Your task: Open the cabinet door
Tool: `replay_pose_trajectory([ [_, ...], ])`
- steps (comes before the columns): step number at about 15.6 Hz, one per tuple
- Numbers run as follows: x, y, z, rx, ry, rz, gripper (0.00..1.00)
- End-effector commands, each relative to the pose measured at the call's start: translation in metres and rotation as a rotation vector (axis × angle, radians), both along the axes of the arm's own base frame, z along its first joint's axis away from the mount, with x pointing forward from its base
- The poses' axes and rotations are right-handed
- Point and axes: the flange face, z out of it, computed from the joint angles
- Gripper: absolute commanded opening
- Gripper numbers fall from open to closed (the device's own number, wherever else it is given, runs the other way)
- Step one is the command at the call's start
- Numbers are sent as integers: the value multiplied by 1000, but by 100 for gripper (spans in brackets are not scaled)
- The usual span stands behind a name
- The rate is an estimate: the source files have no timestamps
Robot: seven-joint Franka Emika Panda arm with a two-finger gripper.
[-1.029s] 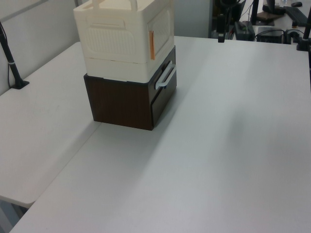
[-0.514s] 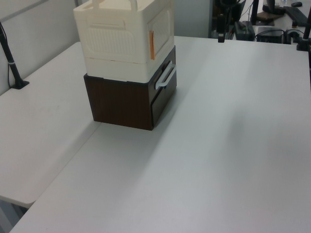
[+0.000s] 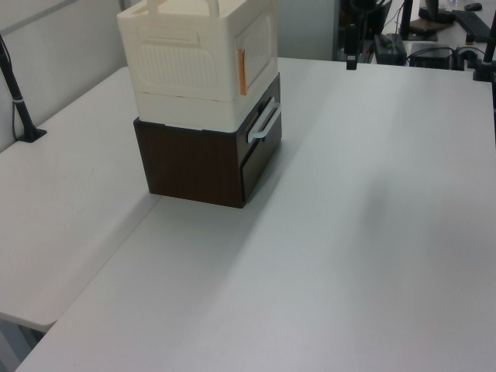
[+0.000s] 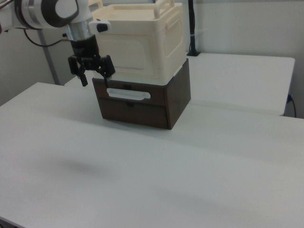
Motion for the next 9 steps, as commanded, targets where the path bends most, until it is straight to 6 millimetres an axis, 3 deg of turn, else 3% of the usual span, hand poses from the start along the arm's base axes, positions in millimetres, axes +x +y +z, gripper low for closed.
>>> replay_pose_trajectory([
  [1,12,39,1,1,-87,69,100],
  [3,23,64,-9,-1,-126,101,100],
  [9,63,105,0,35,-336,-8,100],
])
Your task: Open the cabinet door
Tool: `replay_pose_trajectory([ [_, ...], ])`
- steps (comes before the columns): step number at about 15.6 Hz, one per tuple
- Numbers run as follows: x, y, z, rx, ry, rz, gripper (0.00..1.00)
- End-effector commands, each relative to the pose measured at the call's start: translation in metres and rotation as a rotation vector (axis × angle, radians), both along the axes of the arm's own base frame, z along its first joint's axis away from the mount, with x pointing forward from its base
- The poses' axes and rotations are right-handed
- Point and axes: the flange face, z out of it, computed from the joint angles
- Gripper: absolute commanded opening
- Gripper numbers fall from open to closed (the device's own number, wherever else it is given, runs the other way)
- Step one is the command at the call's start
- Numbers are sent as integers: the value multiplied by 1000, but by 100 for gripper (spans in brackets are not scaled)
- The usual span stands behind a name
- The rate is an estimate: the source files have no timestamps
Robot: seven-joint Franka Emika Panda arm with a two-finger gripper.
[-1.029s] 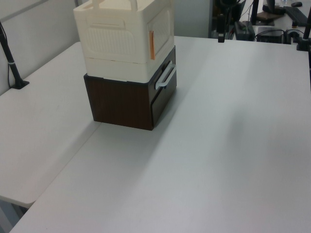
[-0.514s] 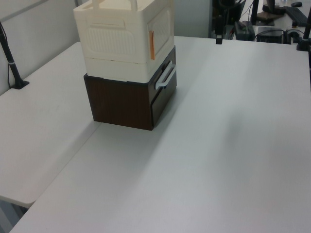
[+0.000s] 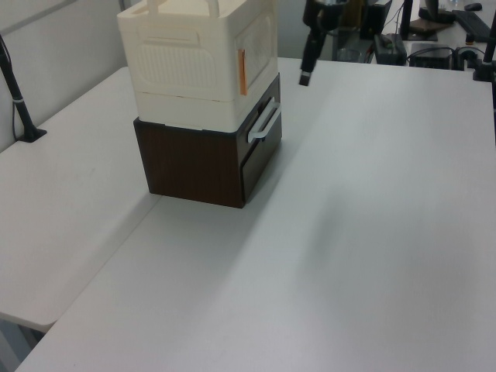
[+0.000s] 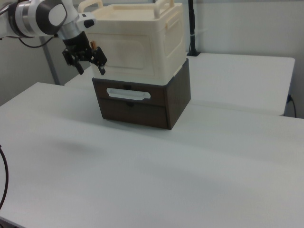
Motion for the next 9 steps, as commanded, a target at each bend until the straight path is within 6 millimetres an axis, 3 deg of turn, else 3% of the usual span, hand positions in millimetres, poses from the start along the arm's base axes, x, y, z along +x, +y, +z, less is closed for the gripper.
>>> replay_pose_trajectory([
  [1,24,23,14,32,-125,-68,100],
  [9,43,59,27,45,-391,-20,99],
])
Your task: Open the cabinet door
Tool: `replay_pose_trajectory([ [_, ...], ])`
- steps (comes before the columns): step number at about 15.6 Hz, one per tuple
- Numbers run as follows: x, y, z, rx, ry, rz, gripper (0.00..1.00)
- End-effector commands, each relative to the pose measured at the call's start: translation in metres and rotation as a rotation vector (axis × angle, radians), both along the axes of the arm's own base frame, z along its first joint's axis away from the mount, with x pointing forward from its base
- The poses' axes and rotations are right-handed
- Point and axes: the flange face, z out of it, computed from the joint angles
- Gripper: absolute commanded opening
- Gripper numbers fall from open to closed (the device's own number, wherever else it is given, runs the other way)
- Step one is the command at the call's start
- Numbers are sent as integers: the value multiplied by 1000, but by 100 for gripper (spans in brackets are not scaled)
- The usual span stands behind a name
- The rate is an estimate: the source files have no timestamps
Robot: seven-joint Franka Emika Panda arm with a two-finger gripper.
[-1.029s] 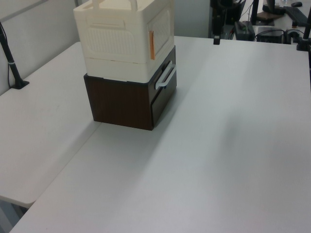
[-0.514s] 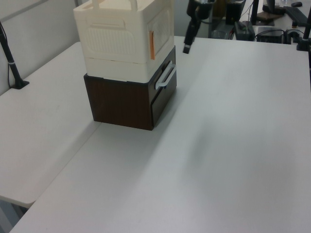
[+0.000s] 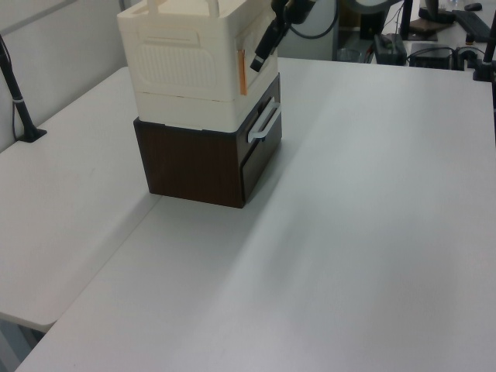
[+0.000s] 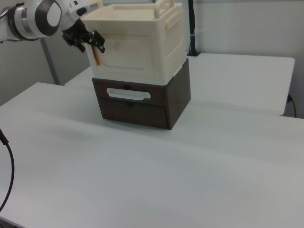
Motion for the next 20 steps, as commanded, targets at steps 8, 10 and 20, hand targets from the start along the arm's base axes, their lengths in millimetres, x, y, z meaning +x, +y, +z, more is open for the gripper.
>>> replay_pose_trajectory([
  [8,14,17,-7,2,-116,-32,69],
  [10,13,15,-4,-4,-114,-30,56],
  [20,-4,6,-2,-48,5,-26,15],
])
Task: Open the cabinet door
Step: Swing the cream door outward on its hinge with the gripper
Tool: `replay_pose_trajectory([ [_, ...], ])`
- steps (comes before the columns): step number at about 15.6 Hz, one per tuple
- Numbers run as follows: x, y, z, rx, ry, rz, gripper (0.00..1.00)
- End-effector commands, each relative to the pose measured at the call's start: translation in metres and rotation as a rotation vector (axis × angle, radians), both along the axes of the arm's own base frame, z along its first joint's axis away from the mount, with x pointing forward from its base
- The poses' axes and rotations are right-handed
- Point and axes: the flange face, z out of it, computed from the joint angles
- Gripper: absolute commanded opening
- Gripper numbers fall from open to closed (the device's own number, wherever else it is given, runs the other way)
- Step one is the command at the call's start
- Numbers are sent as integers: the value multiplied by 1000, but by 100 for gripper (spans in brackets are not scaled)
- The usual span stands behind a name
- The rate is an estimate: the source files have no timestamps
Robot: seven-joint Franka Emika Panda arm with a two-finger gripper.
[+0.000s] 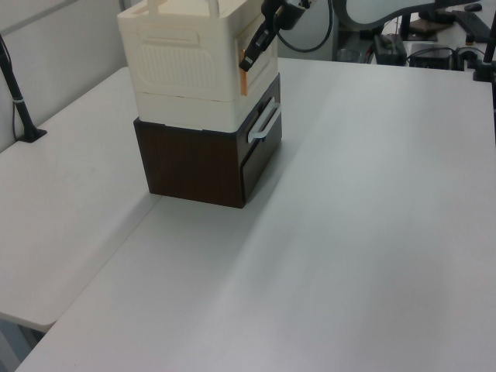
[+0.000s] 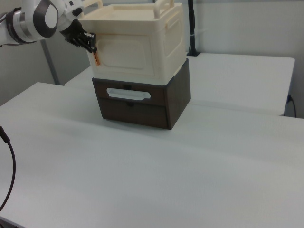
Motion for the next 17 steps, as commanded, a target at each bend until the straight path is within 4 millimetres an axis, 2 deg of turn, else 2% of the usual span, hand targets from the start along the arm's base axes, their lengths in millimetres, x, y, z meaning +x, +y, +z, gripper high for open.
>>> replay_pose_trajectory([
  [1,-12,-17,1,-47,78,-19,15],
  [5,-31,-26,4,-76,187,-8,15],
  [6,-37,-29,7,-79,216,-14,21],
  [7,-44,-32,9,-83,254,-20,37],
  [9,-60,-41,14,-98,348,-35,99],
  [13,-99,-62,43,-101,488,27,100],
  [15,-110,-69,71,-67,450,29,100],
  [17,-112,-71,85,-59,419,24,100],
])
